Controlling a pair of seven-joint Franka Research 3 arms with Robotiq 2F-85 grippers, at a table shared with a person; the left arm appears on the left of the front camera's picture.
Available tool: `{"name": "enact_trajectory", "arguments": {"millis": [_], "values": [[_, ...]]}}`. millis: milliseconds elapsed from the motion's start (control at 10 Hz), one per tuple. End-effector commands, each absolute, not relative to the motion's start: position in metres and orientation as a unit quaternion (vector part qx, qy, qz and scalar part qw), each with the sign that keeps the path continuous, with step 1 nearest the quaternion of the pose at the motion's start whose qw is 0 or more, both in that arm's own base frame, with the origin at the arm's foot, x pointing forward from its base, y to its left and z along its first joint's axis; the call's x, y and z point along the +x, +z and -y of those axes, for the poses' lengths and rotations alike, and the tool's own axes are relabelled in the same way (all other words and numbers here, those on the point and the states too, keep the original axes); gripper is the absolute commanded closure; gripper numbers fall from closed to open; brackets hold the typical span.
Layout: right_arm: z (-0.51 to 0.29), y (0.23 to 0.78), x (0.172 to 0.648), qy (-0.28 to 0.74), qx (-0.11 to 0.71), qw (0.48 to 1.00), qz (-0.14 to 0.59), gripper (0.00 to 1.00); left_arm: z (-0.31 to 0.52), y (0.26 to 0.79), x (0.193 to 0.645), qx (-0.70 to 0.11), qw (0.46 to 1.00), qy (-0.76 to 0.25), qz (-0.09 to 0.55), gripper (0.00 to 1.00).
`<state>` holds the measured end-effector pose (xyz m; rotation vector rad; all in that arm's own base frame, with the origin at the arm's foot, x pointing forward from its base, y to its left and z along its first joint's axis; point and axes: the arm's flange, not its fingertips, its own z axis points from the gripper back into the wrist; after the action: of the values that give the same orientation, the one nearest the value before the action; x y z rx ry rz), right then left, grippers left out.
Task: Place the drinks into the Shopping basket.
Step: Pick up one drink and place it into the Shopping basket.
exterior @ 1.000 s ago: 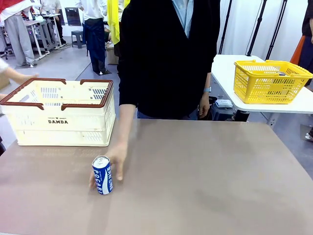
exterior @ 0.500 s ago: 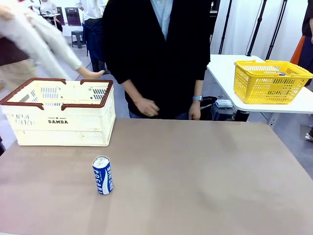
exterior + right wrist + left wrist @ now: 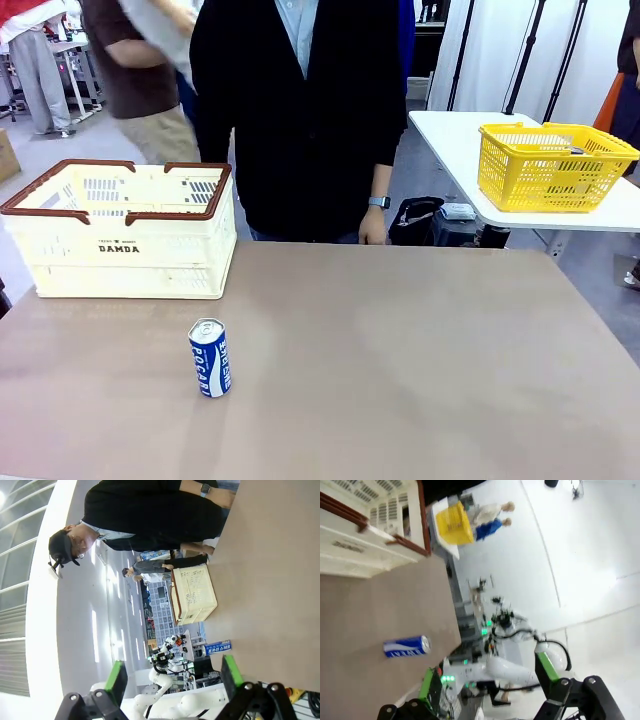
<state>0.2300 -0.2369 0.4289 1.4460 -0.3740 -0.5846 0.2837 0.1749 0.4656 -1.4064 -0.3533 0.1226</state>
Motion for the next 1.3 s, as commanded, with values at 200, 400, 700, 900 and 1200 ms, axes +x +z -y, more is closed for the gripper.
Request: {"name": "enact_trajectory", "arguments": {"millis": [200,400,700,900,1200], "values": [[0.237,0.433,0.229,-0.258,0.651,0.693,0.170,0.00,0.007,0.536,0.309,-0.523,0.845,-0.110,-0.027,0.00],[0.237,0.433,0.229,-0.258,0.651,0.693,0.170,0.00,0.081,0.541,0.308,-0.377,0.908,-0.164,-0.082,0.00],[0.237,0.433,0.229,-0.258,0.651,0.693,0.170,0.00,0.150,0.535,0.268,-0.150,0.974,-0.169,0.030,0.00],[0.237,0.433,0.229,-0.258,0.651,0.693,0.170,0.00,0.169,0.514,0.256,-0.068,0.982,-0.105,0.140,0.00],[0.237,0.433,0.229,-0.258,0.651,0.693,0.170,0.00,0.170,0.531,0.259,-0.098,0.975,-0.144,0.140,0.00]]}}
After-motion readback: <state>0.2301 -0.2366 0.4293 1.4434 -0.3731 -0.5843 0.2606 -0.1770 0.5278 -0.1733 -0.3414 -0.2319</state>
